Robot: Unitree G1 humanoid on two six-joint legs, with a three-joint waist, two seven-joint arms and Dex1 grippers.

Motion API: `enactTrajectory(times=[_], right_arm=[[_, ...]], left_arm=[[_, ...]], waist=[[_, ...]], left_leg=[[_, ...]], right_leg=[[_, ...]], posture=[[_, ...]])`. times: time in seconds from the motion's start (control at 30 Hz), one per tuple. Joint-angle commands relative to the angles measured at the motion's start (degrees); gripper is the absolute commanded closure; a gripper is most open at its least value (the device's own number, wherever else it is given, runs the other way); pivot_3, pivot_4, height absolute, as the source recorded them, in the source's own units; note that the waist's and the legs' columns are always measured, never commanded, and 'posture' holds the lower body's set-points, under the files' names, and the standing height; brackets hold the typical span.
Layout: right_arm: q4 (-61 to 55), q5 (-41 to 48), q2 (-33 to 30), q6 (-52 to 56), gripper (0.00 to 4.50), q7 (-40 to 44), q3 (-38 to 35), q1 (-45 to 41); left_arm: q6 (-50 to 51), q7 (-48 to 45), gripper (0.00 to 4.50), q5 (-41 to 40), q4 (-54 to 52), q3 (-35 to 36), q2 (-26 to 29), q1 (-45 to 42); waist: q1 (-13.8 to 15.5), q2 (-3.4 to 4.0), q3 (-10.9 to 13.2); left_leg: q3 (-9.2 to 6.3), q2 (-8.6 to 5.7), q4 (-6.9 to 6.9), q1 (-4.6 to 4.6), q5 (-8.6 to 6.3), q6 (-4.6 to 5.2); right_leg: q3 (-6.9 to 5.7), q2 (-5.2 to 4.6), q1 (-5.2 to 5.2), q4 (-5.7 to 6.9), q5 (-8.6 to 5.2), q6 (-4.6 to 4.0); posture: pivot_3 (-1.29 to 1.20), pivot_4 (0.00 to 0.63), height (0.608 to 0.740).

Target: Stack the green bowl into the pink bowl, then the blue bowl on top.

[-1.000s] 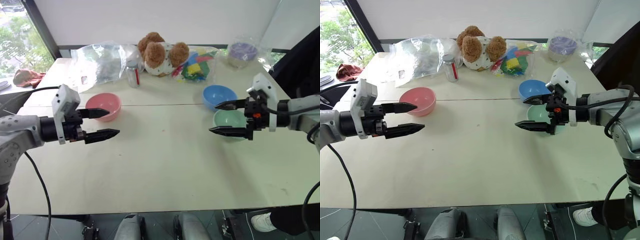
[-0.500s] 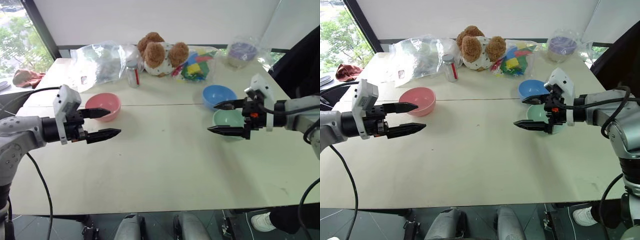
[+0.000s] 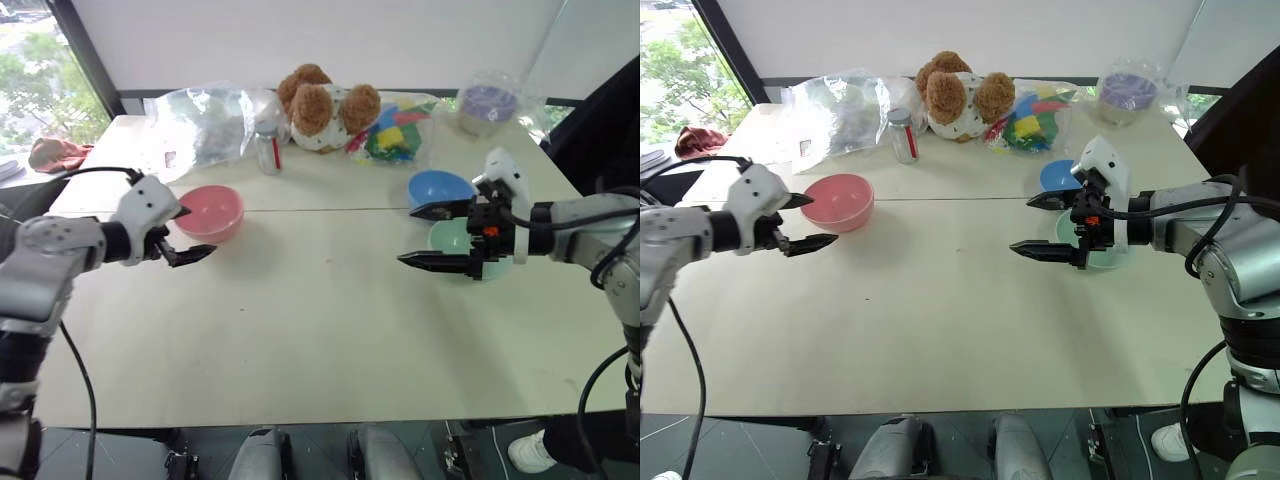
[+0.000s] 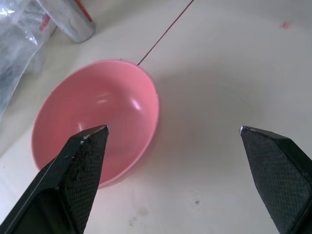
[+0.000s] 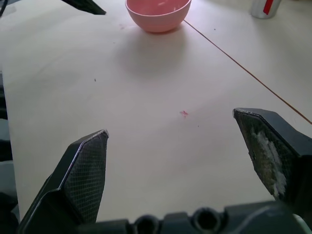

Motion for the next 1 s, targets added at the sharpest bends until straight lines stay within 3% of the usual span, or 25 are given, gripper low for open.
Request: enactTrajectory(times=[0.03, 0.37, 0.47, 0.7, 0.8, 1.0], right_arm=[[-4.6, 4.8, 0.8, 2.1, 0.00, 0.2, -2.0, -2.8], [-6.2, 5.3, 3.4, 0.9, 0.00, -2.0, -0.2, -5.2], [-6.4, 5.0, 3.0, 0.6, 0.00, -2.2, -0.1, -4.6], [-6.7, 4.6, 1.7, 0.5, 0.00, -2.1, -0.8, -3.6], [-6.1, 4.3, 0.4, 0.4, 0.00, -2.0, -1.8, -3.4], [-5.9, 4.3, -5.5, 0.8, 0.00, -0.8, -6.0, 1.6]], left_arm=[[-5.9, -1.4, 0.07, 5.8, 8.1, -4.0, -2.6, -4.9], [-18.9, -0.1, 0.07, 16.7, 34.9, -8.7, -11.1, -17.4], [-21.1, -0.2, 0.86, 18.4, 39.9, -9.0, -12.6, -19.1], [-24.3, -2.8, 4.45, 19.4, 43.4, -7.8, -13.4, -21.6], [-27.3, -7.7, 4.49, 18.4, 41.9, -7.8, -14.3, -23.8], [-25.0, -26.2, 4.49, 11.2, 32.3, -9.2, -22.4, -28.4]], waist=[[-0.1, 0.00, 0.0], [-0.3, -0.03, 0.0], [-0.3, -0.03, 0.0], [-0.1, -0.04, 0.0], [-0.1, -0.02, 0.0], [1.2, -0.09, 0.0]], left_leg=[[0.01, 0.00, 0.00, -0.01, 0.00, 0.00], [0.02, 0.00, 0.01, -0.05, -0.02, 0.03], [0.02, 0.00, 0.01, -0.05, -0.02, 0.03], [0.01, 0.02, 0.03, -0.05, -0.01, 0.03], [0.03, -0.05, 0.04, -0.05, -0.02, 0.03], [-0.01, -0.04, 0.04, -0.15, -0.01, 0.02]], right_leg=[[0.00, 0.02, -0.01, 0.00, 0.00, 0.00], [-0.01, -0.05, -0.08, 0.00, 0.01, 0.01], [-0.01, -0.05, -0.08, 0.01, 0.01, 0.01], [-0.02, -0.07, -0.09, 0.05, 0.01, 0.01], [-0.02, -0.13, -0.06, 0.05, 0.01, 0.01], [-0.08, -0.04, -0.09, 0.00, 0.01, 0.01]], posture=[[0.00, 0.150, 0.740], [0.00, 0.150, 0.740], [0.00, 0.150, 0.740], [0.00, 0.150, 0.740], [0.00, 0.150, 0.740], [0.00, 0.150, 0.740]])
